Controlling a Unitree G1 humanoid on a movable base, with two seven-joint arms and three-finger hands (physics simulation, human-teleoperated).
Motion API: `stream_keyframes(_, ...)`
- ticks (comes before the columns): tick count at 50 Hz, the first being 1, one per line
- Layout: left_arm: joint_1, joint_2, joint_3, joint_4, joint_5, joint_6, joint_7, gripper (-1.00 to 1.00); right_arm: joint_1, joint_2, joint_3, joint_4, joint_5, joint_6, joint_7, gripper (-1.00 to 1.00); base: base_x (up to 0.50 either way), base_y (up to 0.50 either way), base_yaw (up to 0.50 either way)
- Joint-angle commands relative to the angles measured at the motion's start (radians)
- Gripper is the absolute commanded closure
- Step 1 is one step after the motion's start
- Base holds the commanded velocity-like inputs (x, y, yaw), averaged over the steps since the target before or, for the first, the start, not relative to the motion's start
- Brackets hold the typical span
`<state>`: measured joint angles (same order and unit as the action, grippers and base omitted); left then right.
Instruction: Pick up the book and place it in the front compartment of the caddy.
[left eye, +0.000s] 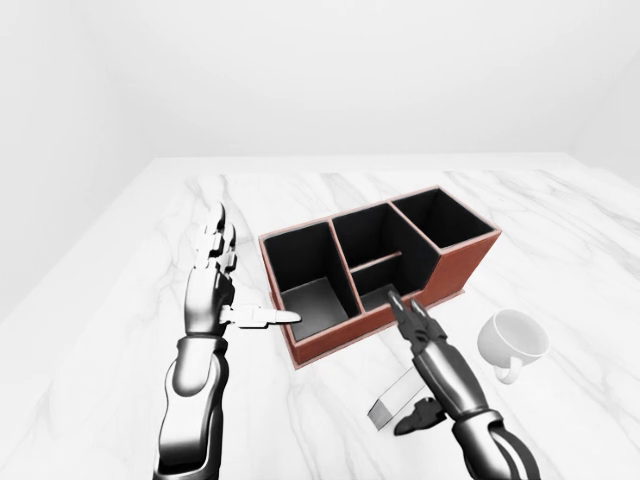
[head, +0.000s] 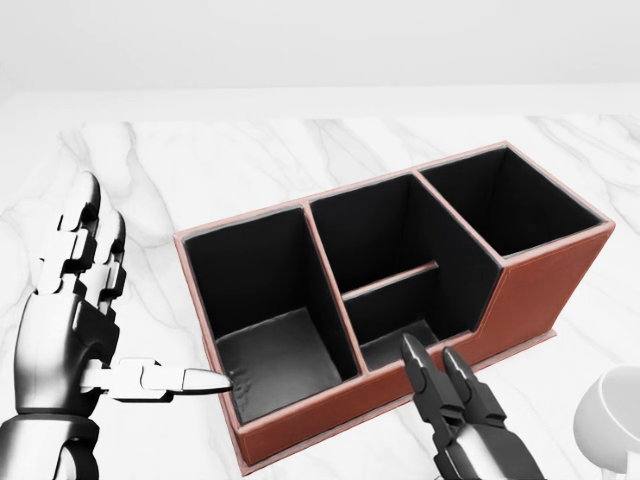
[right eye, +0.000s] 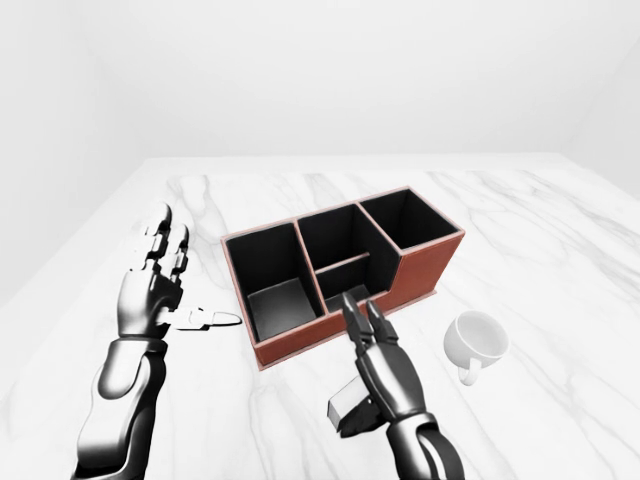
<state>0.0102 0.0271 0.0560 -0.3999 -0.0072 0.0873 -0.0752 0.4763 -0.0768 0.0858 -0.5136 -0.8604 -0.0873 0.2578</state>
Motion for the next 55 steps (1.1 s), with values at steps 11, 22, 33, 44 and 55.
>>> stream_keyframes(11,0.000,0.000,-0.001,0.010,0.001,0.000,0.001,-1.00,0.019,-0.023,0.038,0.029,-0.026,0.000,-0.051,-1.00,0.00,0.00,0.00)
stream_keyframes(22,0.002,-0.001,-0.002,0.007,0.002,0.000,0.001,-1.00,0.024,-0.029,0.045,0.042,-0.032,0.000,-0.065,-1.00,0.00,0.00,0.00)
stream_keyframes(33,-0.002,0.000,-0.002,-0.004,0.003,0.000,0.003,-1.00,0.019,-0.034,0.048,0.066,-0.039,0.000,-0.082,-1.00,0.00,0.00,0.00)
stream_keyframes(44,0.003,-0.001,-0.003,0.011,0.004,0.000,0.001,-1.00,0.019,-0.035,0.052,0.071,-0.045,0.000,-0.092,-1.00,0.00,0.00,0.00)
stream_keyframes(55,0.005,-0.001,-0.004,0.001,0.004,0.000,0.002,-1.00,0.010,-0.038,0.056,0.093,-0.051,0.000,-0.104,-1.00,0.00,0.00,0.00)
